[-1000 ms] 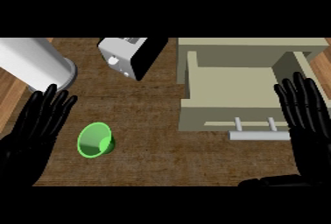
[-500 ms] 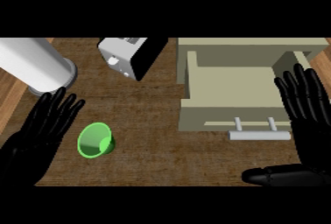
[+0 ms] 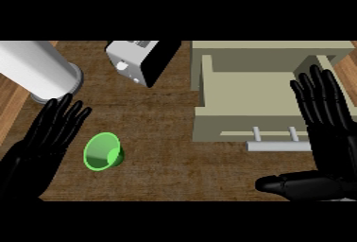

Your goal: Pick up the cup, place it into the drawer and close the drawer

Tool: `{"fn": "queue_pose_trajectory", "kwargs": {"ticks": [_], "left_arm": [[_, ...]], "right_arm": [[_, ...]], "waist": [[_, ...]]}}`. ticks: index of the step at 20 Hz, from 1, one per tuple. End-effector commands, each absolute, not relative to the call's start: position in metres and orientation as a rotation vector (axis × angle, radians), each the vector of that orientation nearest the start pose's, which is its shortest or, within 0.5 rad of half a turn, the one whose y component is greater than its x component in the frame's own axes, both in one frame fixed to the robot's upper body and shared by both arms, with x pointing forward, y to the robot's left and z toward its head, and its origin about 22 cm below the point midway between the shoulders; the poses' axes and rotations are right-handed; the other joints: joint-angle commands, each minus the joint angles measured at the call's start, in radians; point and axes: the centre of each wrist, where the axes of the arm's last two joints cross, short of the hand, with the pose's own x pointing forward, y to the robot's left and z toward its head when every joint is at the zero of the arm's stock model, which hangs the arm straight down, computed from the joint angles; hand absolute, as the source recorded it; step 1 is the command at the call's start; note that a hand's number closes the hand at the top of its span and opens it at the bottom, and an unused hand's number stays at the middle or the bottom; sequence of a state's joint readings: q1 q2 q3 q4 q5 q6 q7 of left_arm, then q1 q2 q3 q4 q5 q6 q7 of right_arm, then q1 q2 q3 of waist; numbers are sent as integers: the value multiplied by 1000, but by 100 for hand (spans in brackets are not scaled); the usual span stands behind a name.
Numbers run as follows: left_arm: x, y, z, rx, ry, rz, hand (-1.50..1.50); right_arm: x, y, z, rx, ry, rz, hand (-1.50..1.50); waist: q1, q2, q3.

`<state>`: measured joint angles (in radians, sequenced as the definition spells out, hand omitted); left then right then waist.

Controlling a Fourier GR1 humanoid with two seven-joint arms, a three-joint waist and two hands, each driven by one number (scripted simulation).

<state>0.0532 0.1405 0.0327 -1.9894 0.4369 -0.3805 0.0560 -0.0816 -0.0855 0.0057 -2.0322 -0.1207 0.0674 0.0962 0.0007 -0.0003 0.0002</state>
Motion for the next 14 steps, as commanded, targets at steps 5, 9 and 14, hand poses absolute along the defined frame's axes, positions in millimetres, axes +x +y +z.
{"fn": "queue_pose_trajectory", "kwargs": {"ticks": [5, 9, 14], "left_arm": [[235, 274, 93, -464, -1844, -174, -150], [205, 282, 52, -445, -1827, -190, -150], [209, 301, 49, -405, -1779, -177, -150]], "right_arm": [[224, -217, 128, 142, -2018, 107, -150], [226, -230, 116, 145, -2027, 121, -150], [230, -228, 143, 106, -2026, 84, -150]], "waist": [[-2, 0, 0], [1, 0, 0], [1, 0, 0]]}}
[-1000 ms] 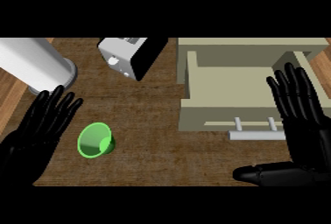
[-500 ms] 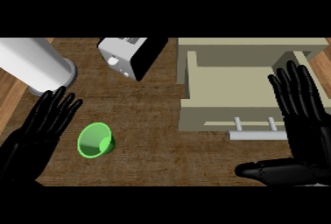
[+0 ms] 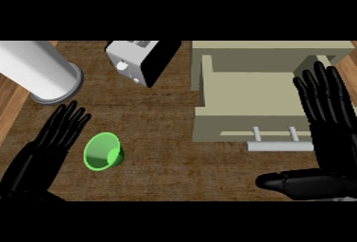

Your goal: Pick up the cup, place it into the drawer and close the drawer

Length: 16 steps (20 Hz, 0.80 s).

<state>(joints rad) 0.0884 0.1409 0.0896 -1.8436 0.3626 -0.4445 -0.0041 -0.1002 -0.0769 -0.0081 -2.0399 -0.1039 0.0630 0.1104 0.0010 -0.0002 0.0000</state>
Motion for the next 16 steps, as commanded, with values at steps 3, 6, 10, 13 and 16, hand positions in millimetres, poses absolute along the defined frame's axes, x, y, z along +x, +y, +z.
{"fn": "queue_pose_trajectory", "kwargs": {"ticks": [3, 6, 10, 13, 16], "left_arm": [[230, 297, 26, -353, -1775, -176, -150], [210, 318, -8, -331, -1744, -119, -150], [232, 301, -17, -308, -1749, -172, -150], [222, 314, -24, -316, -1725, -141, -150], [236, 315, -30, -317, -1719, -168, -150]], "right_arm": [[219, -228, 134, 135, -1994, 112, -150], [234, -234, 146, 123, -2031, 104, -150], [229, -238, 136, 120, -1993, 128, -150], [218, -242, 142, 122, -2026, 93, -150], [223, -241, 134, 132, -1985, 140, -150]], "waist": [[-3, 0, 0], [0, 1, -1], [-2, 1, 0], [-2, 0, 0], [-2, 0, 0]]}}
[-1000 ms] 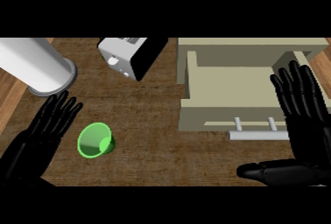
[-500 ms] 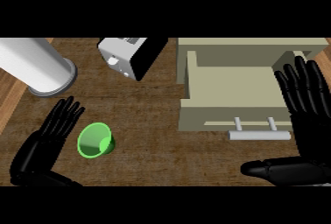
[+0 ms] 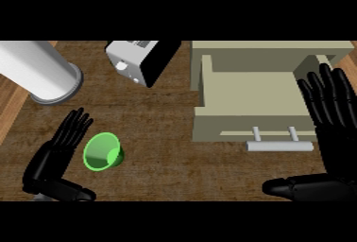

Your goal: Pick up the cup, place it into the drawer and close the drawer

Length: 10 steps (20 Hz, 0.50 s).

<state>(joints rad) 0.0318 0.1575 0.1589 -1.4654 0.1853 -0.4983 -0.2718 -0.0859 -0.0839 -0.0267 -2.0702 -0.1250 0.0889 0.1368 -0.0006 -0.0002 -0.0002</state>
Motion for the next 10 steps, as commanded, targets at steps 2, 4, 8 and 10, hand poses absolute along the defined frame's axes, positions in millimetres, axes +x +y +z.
{"fn": "queue_pose_trajectory", "kwargs": {"ticks": [2, 4, 8, 10], "left_arm": [[233, 318, -30, -327, -1705, -176, -150], [245, 312, -52, -310, -1699, -165, -150], [232, 329, -61, -307, -1713, -174, -150], [239, 322, -83, -297, -1696, -166, -150]], "right_arm": [[226, -242, 136, 135, -2013, 108, -150], [230, -229, 116, 132, -2015, 125, -150], [207, -224, 134, 135, -2010, 119, -150], [215, -242, 138, 148, -2022, 127, -150]], "waist": [[1, 0, 0], [-2, 1, 0], [-1, 0, 0], [-3, 0, 0]]}}
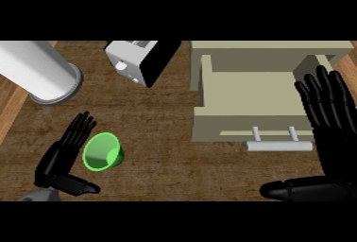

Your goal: Pick up the cup, place it into the drawer and close the drawer

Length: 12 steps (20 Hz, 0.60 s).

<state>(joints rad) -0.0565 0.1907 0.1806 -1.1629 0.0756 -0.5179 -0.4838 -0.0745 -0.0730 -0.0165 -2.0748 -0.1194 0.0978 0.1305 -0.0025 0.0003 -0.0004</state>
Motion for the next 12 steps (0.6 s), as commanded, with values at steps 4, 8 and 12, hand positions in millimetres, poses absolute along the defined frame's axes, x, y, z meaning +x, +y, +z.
{"fn": "queue_pose_trajectory", "kwargs": {"ticks": [4, 8, 12], "left_arm": [[240, 331, -86, -288, -1697, -124, -150], [245, 344, -108, -261, -1705, -124, -150], [244, 336, -119, -266, -1688, -144, -150]], "right_arm": [[217, -239, 137, 148, -2010, 133, -150], [244, -229, 132, 149, -2007, 143, -150], [209, -238, 151, 156, -1993, 155, -150]], "waist": [[0, 0, 0], [-1, 2, 0], [-4, 1, 0]]}}
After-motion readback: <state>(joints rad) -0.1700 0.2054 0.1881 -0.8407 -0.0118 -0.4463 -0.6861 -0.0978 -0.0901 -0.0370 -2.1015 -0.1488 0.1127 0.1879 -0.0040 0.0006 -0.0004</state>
